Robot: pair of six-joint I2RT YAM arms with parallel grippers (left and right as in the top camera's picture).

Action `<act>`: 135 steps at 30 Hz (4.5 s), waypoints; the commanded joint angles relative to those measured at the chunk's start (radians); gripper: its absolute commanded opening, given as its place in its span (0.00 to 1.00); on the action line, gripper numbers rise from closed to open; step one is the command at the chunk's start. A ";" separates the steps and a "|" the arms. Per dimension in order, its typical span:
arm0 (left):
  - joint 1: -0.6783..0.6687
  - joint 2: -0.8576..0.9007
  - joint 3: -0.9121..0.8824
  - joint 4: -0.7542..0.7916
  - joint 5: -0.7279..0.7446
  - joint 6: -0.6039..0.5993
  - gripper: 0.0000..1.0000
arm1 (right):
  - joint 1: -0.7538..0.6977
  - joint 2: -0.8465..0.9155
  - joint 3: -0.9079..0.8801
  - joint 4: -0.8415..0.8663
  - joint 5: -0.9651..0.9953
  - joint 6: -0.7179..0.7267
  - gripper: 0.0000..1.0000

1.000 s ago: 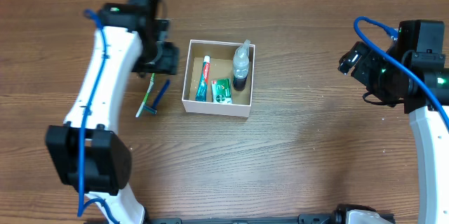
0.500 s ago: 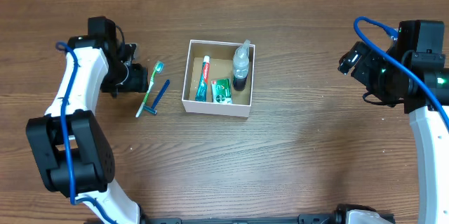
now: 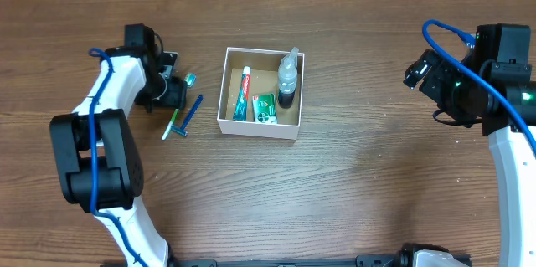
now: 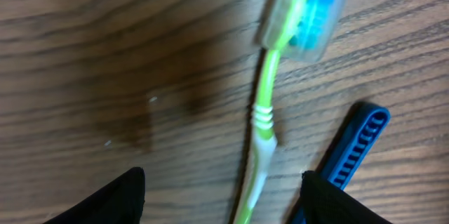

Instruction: Pack container

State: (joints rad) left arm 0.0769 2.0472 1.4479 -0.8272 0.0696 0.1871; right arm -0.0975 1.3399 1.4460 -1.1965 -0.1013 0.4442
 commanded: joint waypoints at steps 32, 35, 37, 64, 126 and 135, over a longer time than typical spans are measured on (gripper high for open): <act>-0.076 0.094 0.174 -0.148 -0.121 -0.038 0.14 | -0.002 -0.003 0.006 0.005 -0.001 0.005 1.00; -0.089 0.077 0.307 -0.254 -0.119 -0.039 0.09 | -0.002 -0.003 0.006 0.005 -0.001 0.005 1.00; -0.099 0.073 0.379 -0.310 -0.117 -0.046 0.06 | -0.002 -0.003 0.006 0.005 -0.001 0.005 1.00; -0.064 0.065 0.073 -0.161 -0.092 -0.060 0.54 | -0.002 -0.003 0.006 0.005 -0.001 0.005 1.00; -0.418 0.046 0.457 -0.338 0.076 -0.189 0.31 | -0.002 -0.003 0.006 0.005 -0.001 0.005 1.00; -0.394 -0.061 0.560 -0.452 -0.054 -0.194 0.44 | -0.002 -0.003 0.006 0.005 -0.001 0.005 1.00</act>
State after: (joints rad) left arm -0.3382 2.0800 1.9617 -1.2480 0.1154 -0.0021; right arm -0.0975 1.3399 1.4460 -1.1965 -0.1009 0.4446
